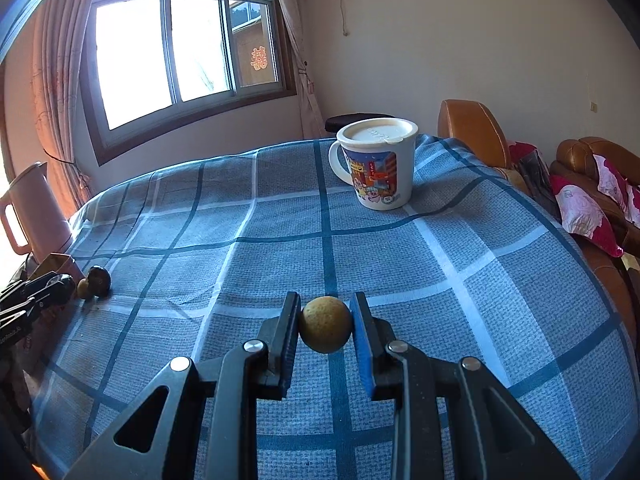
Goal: Organize fruits
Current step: 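Close the right tool on the small yellow fruit and lift it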
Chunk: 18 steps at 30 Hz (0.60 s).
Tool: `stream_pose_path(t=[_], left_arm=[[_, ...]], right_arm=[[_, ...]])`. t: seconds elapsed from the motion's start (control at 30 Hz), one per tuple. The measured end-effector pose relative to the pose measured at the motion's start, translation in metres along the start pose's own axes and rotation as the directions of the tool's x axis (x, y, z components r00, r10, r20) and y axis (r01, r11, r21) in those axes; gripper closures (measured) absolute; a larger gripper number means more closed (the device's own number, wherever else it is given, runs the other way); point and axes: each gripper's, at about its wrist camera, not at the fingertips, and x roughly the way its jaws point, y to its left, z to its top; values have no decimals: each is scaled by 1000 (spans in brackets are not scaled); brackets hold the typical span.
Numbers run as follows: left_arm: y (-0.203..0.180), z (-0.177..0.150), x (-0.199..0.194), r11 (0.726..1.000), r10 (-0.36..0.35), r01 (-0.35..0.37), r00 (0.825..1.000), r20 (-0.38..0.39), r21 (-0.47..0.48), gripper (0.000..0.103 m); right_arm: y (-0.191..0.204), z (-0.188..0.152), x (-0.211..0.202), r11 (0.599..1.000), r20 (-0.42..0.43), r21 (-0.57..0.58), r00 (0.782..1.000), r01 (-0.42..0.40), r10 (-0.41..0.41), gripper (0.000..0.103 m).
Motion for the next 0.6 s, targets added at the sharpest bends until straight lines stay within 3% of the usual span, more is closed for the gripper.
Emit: stream_pose_path(t=[0.6], left_arm=[[5, -2, -16, 1000, 15, -13, 996, 83, -25, 58]], right_arm=[[21, -1, -14, 999, 100, -16, 994, -32, 34, 76]])
